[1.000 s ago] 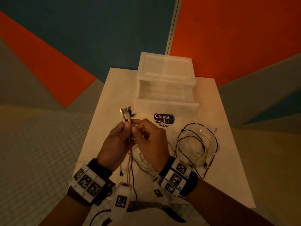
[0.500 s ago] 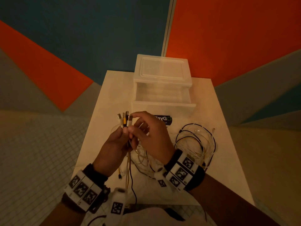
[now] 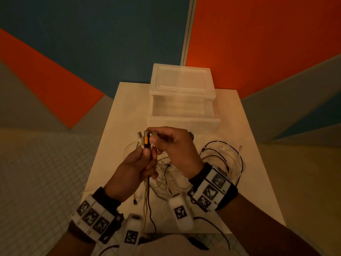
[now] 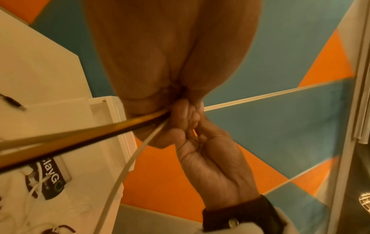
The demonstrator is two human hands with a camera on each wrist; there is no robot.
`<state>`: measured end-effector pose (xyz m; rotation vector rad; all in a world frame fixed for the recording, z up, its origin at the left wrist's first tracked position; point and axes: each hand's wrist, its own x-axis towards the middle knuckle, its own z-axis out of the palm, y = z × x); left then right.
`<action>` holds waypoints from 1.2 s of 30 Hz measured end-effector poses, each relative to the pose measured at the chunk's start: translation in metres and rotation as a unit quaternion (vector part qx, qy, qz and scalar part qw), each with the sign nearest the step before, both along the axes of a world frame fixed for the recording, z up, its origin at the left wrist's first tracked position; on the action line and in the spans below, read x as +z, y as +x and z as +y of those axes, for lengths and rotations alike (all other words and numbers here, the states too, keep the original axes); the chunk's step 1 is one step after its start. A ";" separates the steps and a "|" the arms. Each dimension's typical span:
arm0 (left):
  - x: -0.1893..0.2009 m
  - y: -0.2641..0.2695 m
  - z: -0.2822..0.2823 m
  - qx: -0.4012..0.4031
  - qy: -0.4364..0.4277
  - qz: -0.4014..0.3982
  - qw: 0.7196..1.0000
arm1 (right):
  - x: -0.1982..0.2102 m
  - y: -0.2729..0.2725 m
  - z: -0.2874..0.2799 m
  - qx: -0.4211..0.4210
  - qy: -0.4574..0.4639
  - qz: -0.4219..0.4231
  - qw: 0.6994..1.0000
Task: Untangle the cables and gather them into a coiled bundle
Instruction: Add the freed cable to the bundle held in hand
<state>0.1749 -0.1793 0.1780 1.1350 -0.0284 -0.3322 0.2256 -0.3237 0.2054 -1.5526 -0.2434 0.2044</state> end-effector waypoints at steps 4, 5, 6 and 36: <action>0.003 0.005 0.002 0.005 -0.007 -0.007 1.000 | 0.000 -0.001 0.001 0.020 -0.007 -0.001 1.000; 0.005 0.007 0.003 0.026 -0.016 -0.009 0.999 | -0.003 -0.004 0.002 0.039 -0.011 0.017 0.999; 0.007 0.009 0.004 0.047 -0.026 -0.016 0.998 | -0.008 -0.008 0.003 0.069 -0.020 0.039 0.997; 0.000 0.021 0.028 0.034 0.010 -0.024 0.999 | -0.063 -0.031 -0.042 0.140 -0.216 -0.121 0.959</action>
